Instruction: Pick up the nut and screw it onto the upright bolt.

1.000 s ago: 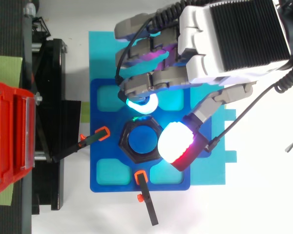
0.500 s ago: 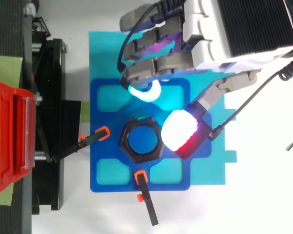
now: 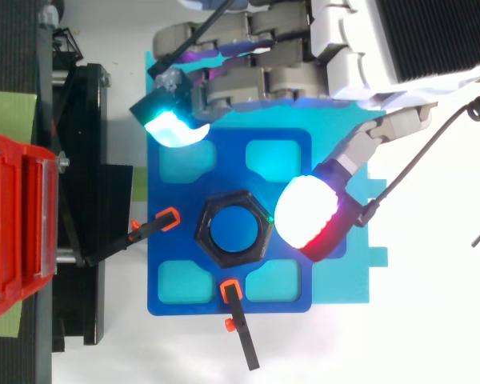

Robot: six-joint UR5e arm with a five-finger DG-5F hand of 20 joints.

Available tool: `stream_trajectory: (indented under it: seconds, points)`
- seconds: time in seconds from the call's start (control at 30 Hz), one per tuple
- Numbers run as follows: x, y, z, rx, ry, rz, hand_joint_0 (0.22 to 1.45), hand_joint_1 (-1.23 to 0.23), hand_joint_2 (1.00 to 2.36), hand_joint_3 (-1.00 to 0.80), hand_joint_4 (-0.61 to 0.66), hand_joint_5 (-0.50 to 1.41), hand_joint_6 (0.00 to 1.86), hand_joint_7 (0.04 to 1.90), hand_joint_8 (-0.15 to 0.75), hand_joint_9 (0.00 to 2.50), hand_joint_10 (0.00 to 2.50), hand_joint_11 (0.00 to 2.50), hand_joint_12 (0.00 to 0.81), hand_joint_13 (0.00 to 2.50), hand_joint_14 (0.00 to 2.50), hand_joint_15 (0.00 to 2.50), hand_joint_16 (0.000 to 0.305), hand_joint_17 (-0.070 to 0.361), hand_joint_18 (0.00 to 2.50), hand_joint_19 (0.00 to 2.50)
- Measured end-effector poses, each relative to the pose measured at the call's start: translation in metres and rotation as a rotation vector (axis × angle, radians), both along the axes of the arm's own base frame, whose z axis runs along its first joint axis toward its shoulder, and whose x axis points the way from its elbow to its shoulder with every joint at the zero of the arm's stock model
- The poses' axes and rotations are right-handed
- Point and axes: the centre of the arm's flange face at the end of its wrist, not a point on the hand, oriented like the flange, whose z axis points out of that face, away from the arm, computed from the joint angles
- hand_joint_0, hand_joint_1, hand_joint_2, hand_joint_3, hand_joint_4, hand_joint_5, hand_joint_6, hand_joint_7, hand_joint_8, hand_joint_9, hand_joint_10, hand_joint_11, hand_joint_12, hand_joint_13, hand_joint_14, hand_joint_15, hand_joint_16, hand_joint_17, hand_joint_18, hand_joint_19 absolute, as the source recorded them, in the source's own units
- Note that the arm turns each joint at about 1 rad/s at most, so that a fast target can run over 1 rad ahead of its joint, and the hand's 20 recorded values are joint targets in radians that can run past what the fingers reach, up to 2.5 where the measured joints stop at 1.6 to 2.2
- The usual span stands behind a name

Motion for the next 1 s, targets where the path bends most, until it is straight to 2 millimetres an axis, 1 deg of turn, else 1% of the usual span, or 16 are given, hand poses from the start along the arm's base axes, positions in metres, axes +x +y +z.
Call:
stream_trajectory:
  seconds: [0.07, 0.23, 0.4, 0.5, 0.53, 0.67, 1.0]
  points:
    - [0.0, 0.002, 0.0, 0.0, 0.0, 0.002, 0.46, -0.06, 1.0, -0.5, 0.11, -0.2, 0.5, 0.58, 0.195, 0.37, 0.0, 0.0, 0.309, 0.11, 0.0, 0.0, 0.04, 0.09, 0.0, 0.0]
    - [0.003, 0.014, 0.0, 0.003, 0.002, 0.013, 0.45, 0.0, 1.0, -0.5, 0.1, -0.21, 0.5, 0.58, 0.185, 0.24, 0.0, 0.0, 0.322, 0.0, 0.0, 0.0, 0.043, 0.096, 0.0, 0.0]
    - [0.005, 0.029, -0.001, 0.011, 0.01, 0.012, 0.45, 0.02, 1.0, -0.5, 0.12, -0.21, 0.5, 0.59, 0.186, 0.22, 0.0, 0.0, 0.324, 0.0, 0.0, 0.0, 0.044, 0.098, 0.0, 0.0]
    - [0.006, 0.036, -0.002, 0.015, 0.022, 0.007, 0.45, 0.02, 1.0, -0.5, 0.14, -0.19, 0.5, 0.63, 0.189, 0.22, 0.0, 0.0, 0.326, 0.0, 0.0, 0.0, 0.044, 0.098, 0.0, 0.0]
    - [0.006, 0.037, -0.003, 0.016, 0.026, 0.006, 0.45, 0.02, 1.0, -0.5, 0.15, -0.19, 0.5, 0.67, 0.196, 0.23, 0.0, 0.0, 0.326, 0.0, 0.0, 0.0, 0.043, 0.097, 0.0, 0.0]
    - [0.006, 0.041, -0.004, 0.018, 0.037, 0.006, 0.45, 0.02, 1.0, -0.5, 0.17, -0.17, 0.5, 0.74, 0.212, 0.25, 0.0, 0.0, 0.329, 0.0, 0.0, 0.0, 0.043, 0.097, 0.0, 0.0]
    - [0.005, 0.046, -0.007, 0.017, 0.062, 0.012, 0.46, 0.0, 1.0, -0.5, 0.2, -0.15, 0.5, 0.82, 0.224, 0.28, 0.0, 0.0, 0.327, 0.03, 0.0, 0.0, 0.042, 0.095, 0.0, 0.0]
